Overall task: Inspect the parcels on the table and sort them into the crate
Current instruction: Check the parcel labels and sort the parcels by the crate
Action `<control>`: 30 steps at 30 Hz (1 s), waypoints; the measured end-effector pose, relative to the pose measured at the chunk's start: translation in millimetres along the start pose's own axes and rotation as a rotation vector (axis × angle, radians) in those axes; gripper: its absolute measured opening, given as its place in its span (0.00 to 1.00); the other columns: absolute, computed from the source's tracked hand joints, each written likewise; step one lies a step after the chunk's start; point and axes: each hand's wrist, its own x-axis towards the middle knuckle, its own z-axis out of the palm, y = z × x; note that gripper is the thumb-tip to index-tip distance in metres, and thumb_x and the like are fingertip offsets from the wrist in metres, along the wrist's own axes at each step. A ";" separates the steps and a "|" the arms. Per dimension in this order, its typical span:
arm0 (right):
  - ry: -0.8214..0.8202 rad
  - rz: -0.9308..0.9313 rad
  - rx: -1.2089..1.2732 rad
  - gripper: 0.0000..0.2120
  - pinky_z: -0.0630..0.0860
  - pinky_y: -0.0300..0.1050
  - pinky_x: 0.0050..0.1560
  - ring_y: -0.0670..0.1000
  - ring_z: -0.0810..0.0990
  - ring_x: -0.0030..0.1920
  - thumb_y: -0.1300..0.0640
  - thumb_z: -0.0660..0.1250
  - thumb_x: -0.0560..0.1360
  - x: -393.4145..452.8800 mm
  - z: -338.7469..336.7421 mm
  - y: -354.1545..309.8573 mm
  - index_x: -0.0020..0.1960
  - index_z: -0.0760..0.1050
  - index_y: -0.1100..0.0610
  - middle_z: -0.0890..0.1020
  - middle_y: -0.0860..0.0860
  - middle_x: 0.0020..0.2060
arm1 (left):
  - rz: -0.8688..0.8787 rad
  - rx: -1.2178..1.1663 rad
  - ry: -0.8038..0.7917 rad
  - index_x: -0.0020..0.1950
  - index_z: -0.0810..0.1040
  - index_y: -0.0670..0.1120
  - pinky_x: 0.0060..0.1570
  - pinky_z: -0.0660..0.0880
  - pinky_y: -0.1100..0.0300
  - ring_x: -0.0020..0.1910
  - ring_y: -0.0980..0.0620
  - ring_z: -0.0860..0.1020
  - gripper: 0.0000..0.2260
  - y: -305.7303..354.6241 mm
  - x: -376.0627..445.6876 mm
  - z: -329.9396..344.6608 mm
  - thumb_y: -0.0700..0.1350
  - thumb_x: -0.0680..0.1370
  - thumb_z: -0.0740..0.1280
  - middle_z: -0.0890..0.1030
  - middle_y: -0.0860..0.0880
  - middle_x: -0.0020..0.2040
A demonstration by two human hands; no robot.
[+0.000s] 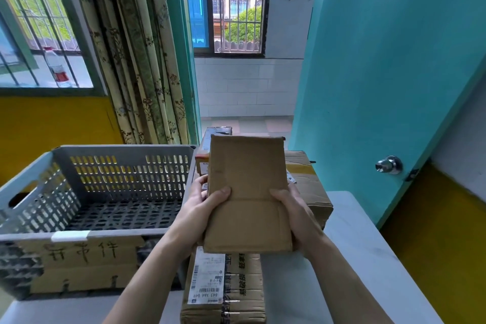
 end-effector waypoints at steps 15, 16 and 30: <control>0.036 -0.023 0.002 0.28 0.83 0.62 0.54 0.55 0.86 0.53 0.43 0.67 0.71 16.4 -1.5 -14.3 0.69 0.70 0.49 0.86 0.52 0.52 | 0.011 0.011 -0.028 0.73 0.69 0.57 0.46 0.83 0.52 0.51 0.47 0.87 0.30 6.7 13.0 2.0 0.54 0.74 0.76 0.87 0.51 0.54; 0.051 -0.028 -0.005 0.28 0.82 0.63 0.56 0.55 0.86 0.53 0.43 0.67 0.70 18.7 -1.4 -16.6 0.68 0.71 0.49 0.86 0.53 0.53 | 0.013 0.019 -0.034 0.73 0.69 0.58 0.46 0.83 0.52 0.52 0.48 0.87 0.32 6.7 11.6 2.4 0.57 0.71 0.76 0.87 0.51 0.56; 0.084 -0.026 -0.063 0.28 0.82 0.60 0.58 0.53 0.86 0.54 0.40 0.68 0.70 13.9 1.7 -13.3 0.67 0.71 0.48 0.85 0.53 0.55 | 0.012 0.009 -0.006 0.73 0.69 0.52 0.53 0.83 0.45 0.51 0.45 0.87 0.25 21.3 23.4 2.9 0.55 0.79 0.72 0.88 0.49 0.52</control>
